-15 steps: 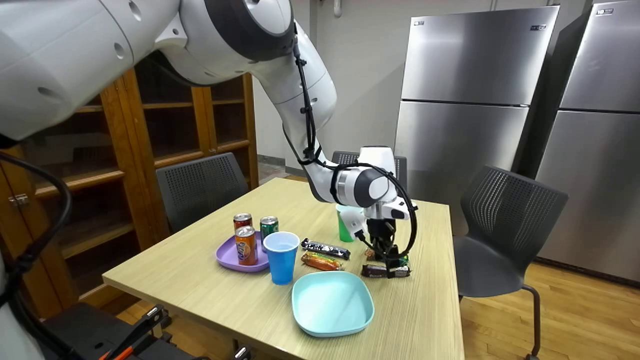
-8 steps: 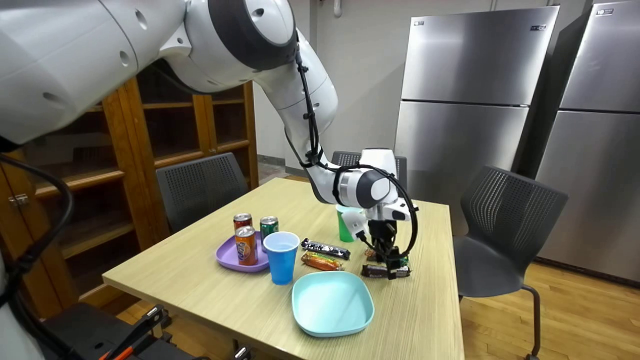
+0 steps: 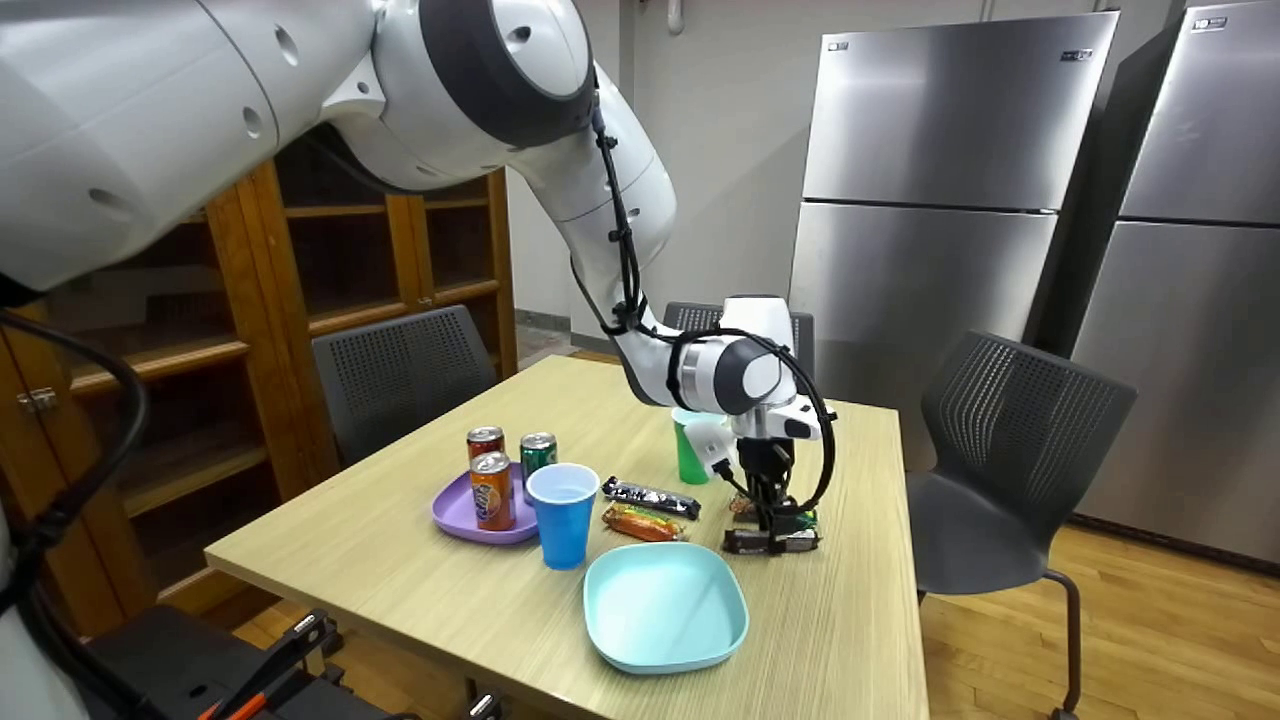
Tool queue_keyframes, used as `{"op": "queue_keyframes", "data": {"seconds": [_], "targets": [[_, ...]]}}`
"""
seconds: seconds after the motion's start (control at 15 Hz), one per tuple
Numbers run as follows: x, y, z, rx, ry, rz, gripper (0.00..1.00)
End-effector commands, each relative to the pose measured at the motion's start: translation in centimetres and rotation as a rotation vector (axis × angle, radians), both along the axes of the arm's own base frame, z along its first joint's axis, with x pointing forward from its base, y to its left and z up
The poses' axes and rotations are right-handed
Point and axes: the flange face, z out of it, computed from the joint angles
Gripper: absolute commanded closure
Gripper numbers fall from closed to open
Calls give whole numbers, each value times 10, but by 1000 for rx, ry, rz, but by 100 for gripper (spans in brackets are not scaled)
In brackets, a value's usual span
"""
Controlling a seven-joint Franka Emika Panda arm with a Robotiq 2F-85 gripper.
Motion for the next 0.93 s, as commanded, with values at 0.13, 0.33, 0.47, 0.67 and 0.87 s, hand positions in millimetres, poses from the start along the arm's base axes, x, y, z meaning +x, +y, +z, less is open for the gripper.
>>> {"op": "queue_keyframes", "data": {"seconds": [0.13,0.33,0.47,0.67,0.87], "targets": [[-3,3,27,23,-10,17,99],[-11,6,48,34,-27,42,96],[-20,7,65,41,-26,55,96],[-40,10,86,49,-15,88,96],[-62,19,101,56,-2,122,96]]}}
